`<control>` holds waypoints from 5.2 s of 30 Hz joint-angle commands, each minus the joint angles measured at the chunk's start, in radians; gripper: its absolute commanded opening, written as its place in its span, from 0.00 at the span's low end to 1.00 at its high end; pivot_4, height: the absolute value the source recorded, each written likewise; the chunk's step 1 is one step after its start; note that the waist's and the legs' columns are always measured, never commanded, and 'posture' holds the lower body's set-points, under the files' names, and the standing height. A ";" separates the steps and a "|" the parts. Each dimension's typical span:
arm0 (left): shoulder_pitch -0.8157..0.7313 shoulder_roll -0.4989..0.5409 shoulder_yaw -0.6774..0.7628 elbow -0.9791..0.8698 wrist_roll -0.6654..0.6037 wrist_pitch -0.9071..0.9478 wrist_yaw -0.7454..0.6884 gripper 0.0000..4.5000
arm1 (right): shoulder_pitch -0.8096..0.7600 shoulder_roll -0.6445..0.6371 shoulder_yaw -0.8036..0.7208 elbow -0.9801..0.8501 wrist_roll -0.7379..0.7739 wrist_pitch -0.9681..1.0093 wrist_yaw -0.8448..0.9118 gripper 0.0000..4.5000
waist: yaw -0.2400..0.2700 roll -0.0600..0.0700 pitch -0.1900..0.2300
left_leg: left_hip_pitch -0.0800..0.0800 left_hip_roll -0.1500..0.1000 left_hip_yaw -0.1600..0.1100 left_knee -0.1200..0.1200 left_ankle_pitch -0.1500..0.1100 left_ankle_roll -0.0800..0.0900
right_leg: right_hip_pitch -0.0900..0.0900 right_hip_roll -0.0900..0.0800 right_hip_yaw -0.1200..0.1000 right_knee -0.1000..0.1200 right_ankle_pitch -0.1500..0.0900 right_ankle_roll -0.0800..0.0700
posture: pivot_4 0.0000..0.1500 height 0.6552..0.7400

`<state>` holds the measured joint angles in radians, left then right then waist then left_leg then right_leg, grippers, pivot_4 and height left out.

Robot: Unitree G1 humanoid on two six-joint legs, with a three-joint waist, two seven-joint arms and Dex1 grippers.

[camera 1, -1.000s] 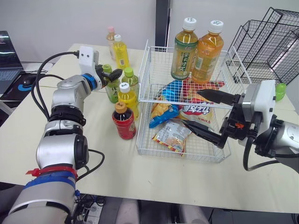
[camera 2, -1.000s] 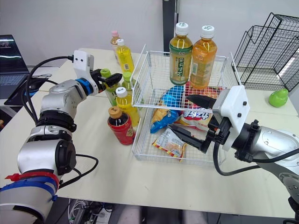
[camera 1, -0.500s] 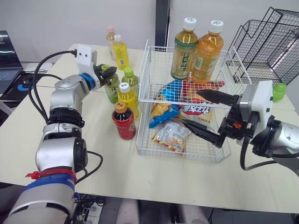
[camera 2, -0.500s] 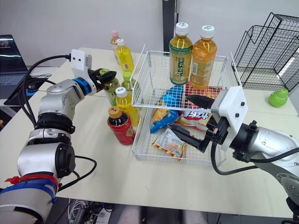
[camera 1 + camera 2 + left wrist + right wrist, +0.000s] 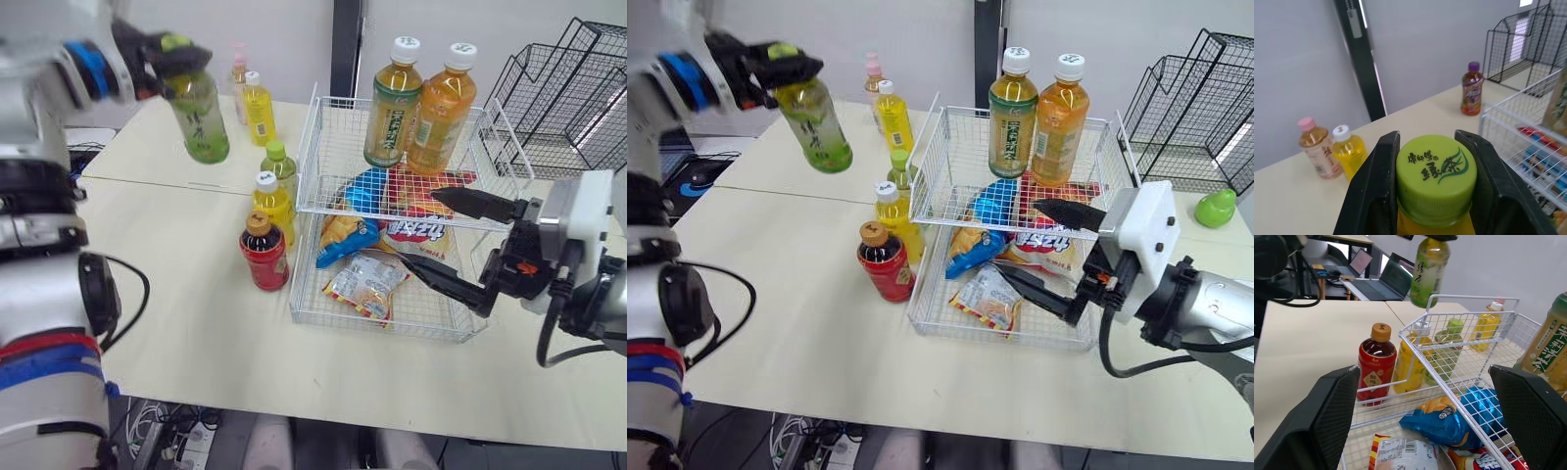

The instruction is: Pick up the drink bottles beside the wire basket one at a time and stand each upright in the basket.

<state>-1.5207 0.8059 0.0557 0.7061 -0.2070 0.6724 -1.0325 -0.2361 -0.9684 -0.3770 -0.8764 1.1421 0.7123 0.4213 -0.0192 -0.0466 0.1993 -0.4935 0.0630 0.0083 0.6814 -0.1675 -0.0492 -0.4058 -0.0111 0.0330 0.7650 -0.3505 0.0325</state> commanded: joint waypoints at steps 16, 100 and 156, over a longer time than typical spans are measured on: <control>-0.434 -0.218 -0.022 0.364 0.027 -0.091 -0.157 0.31 | -0.041 -0.019 -0.030 -0.006 0.088 -0.018 -0.103 1.00 | -0.013 0.001 0.001 | -0.002 0.000 -0.001 -0.001 0.000 0.000 | -0.002 0.000 0.000 0.000 -0.002 0.003 | 1.00 0.21; 1.098 -0.213 0.564 -1.449 -0.491 0.621 0.299 0.99 | -0.163 0.037 0.330 0.027 -0.173 -0.049 0.265 1.00 | 0.002 0.003 -0.001 | 0.012 0.001 -0.001 0.001 0.001 0.001 | 0.013 -0.006 0.000 0.001 0.000 0.001 | 1.00 0.21; 0.805 0.125 0.448 -1.139 -0.717 0.539 0.376 0.30 | -0.222 0.055 0.279 0.076 -0.192 -0.013 0.248 1.00 | 0.002 0.003 0.001 | 0.011 0.001 -0.001 -0.006 0.000 0.001 | 0.014 -0.001 -0.001 -0.015 0.001 0.003 | 1.00 0.21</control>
<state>-0.6505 0.8934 0.4648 -0.4516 -0.8515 1.1970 -0.6141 -0.4430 -0.9169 -0.0683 -0.7980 0.9612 0.7129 0.6756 -0.0169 -0.0440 0.2007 -0.4824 0.0639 0.0070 0.6756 -0.1675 -0.0478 -0.3910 -0.0129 0.0321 0.7496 -0.3500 0.0355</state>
